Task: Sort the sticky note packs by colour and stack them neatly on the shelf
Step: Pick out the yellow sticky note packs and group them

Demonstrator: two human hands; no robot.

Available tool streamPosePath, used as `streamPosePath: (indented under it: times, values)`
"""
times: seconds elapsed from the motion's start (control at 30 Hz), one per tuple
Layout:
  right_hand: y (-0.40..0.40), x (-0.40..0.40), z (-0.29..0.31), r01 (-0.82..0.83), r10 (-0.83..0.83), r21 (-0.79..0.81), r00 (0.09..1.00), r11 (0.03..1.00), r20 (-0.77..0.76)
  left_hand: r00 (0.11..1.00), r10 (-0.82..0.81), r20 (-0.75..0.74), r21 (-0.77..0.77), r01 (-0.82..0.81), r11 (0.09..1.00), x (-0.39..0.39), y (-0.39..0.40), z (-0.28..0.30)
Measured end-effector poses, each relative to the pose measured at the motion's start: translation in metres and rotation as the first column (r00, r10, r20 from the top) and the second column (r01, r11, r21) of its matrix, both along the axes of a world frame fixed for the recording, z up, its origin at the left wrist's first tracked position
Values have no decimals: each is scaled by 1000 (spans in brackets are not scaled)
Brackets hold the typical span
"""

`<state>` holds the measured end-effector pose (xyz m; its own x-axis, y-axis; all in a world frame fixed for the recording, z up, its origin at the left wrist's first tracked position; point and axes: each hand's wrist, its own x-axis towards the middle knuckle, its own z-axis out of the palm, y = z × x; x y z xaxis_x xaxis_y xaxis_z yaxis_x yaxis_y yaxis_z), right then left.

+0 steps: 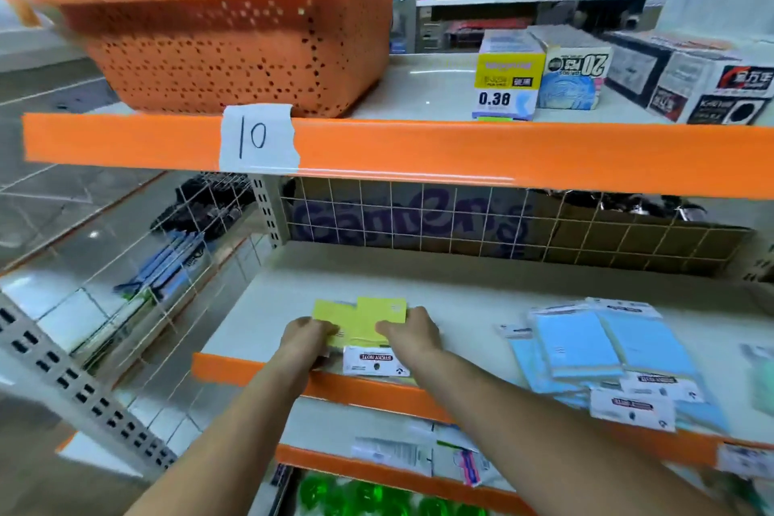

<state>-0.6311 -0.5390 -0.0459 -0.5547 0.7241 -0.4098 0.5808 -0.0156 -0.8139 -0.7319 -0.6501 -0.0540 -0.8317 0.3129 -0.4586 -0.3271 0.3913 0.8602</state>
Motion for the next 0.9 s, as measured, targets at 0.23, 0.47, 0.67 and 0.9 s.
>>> streamPosePath:
  times: [0.23,0.47,0.67,0.9]
  values:
    - [-10,-16,-6,-39,29,177,998,983,58,989,-137,-52,-120,130,984,-26,-8,-17]
    - [-21,-27,-9,-159,84,373,974,914,208,968,-239,-73,-385,194,902,-46,-8,-32]
    - [-28,-33,-17,-235,91,462,945,855,313,913,-344,-220,-641,131,756,-41,-8,-20]
    - [-23,-33,-21,-266,106,487,937,832,332,884,-435,-173,-651,229,724,-45,-7,-23]
